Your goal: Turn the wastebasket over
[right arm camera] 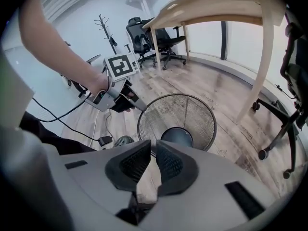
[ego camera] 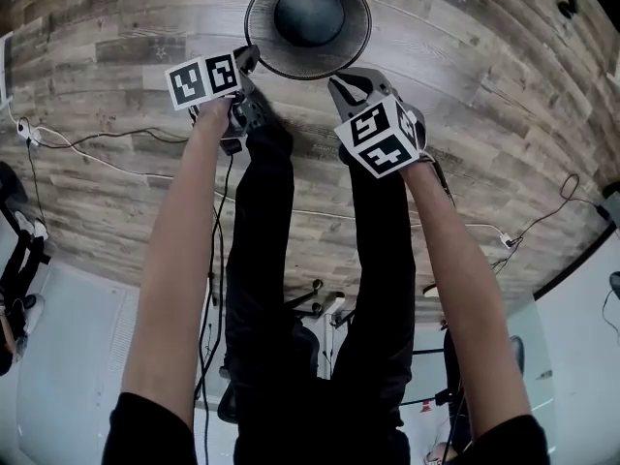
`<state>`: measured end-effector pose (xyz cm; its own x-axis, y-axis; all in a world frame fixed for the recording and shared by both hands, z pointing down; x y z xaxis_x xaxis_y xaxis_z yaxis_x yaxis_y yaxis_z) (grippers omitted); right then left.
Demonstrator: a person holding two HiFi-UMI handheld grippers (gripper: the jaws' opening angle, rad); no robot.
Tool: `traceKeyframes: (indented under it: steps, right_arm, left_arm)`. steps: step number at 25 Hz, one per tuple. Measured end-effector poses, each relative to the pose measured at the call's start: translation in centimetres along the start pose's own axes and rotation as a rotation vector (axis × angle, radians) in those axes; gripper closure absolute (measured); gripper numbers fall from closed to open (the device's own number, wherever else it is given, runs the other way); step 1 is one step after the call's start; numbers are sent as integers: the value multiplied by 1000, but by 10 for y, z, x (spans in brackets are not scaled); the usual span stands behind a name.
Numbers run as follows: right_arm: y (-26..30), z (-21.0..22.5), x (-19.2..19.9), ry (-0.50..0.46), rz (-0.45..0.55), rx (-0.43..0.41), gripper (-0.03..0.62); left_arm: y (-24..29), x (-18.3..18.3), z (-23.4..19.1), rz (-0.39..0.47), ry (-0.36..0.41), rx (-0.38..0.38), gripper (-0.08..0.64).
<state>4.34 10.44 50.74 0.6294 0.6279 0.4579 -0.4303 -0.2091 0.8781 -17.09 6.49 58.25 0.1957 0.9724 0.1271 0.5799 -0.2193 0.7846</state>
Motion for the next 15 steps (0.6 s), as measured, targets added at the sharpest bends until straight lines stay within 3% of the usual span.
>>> traceKeyframes:
  steps: [3, 6, 11, 15]
  right_arm:
    - [-15, 7, -10, -13, 5, 17, 537]
    - [-42, 11, -23, -15, 10, 39, 537]
    - [-102, 18, -55, -6, 33, 57, 537]
    - [-152, 21, -85, -4, 63, 82, 537]
  left_arm:
    - [-15, -3, 2, 23, 1, -30, 497]
    - [-42, -3, 18, 65, -4, -13, 501]
    - [-98, -18, 78, 81, 119, 32, 516]
    - [-143, -41, 133, 129, 175, 77, 526]
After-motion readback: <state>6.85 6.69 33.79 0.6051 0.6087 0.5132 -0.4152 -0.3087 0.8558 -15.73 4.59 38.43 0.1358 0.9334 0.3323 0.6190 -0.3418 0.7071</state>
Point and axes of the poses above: the fingertips, and each gripper's own axes: y forward along the fingers, z to its right, x out of its underside, the point moved 7 cm from there along -y, backward along the fingers, and after that the axes turned 9 degrees about x, right-handed, at the moved point
